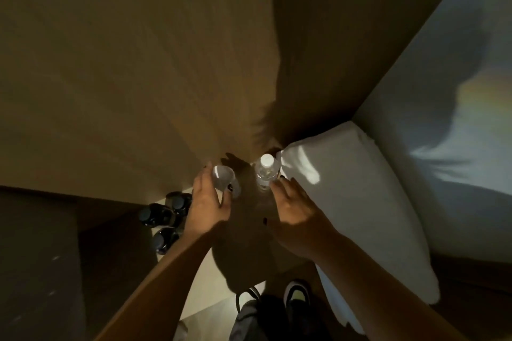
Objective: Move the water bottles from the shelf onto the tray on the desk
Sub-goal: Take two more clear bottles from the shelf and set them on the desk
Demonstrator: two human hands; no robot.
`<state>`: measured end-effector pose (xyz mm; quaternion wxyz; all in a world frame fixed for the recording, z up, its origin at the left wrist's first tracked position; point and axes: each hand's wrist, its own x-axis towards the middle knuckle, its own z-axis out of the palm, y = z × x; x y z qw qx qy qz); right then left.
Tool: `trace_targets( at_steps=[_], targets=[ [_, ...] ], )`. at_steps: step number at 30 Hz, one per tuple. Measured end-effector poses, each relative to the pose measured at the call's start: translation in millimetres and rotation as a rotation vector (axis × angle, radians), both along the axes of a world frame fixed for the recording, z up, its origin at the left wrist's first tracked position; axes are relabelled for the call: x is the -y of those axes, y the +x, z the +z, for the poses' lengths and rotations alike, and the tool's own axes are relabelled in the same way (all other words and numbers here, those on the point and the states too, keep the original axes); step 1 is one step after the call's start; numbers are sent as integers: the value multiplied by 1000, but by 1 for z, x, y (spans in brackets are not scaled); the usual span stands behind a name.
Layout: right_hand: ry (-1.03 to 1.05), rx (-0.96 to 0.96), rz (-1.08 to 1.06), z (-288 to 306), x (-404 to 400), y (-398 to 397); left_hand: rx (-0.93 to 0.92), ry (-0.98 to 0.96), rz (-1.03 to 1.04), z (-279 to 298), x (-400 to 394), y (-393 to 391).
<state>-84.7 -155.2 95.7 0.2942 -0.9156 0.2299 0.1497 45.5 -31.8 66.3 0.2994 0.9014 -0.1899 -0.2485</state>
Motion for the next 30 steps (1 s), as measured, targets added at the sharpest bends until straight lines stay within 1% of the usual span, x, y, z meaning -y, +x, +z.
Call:
trace_targets(
  at_steps=[3, 6, 8, 13, 15, 17, 20, 25, 27, 30],
  targets=[
    [-23, 104, -22, -34, -3, 10, 84, -43, 47, -35, 4, 12],
    [61, 105, -77, -58, -6, 17, 116, -4, 41, -66, 8, 17],
    [122, 113, -123, -73, -7, 17, 122, -12, 50, -82, 10, 19],
    [186, 113, -147, -103, -16, 17, 141, -43, 77, -96, 13, 26],
    [207, 97, -149, -108, -17, 17, 135, -39, 116, -93, 12, 26],
    [229, 93, -130, -111, -17, 20, 131, -20, 209, -85, 9, 24],
    [261, 118, -135, -108, -16, 26, 145, -14, 294, -63, 3, 22],
    [352, 171, -154, -97, -18, 37, 102, -73, 287, -18, -11, 22],
    [342, 198, -124, -98, -20, 41, 47, -96, 290, -7, -19, 23],
    [383, 164, -93, -104, -25, 45, 1, -114, 267, 3, -26, 22]
  ],
)
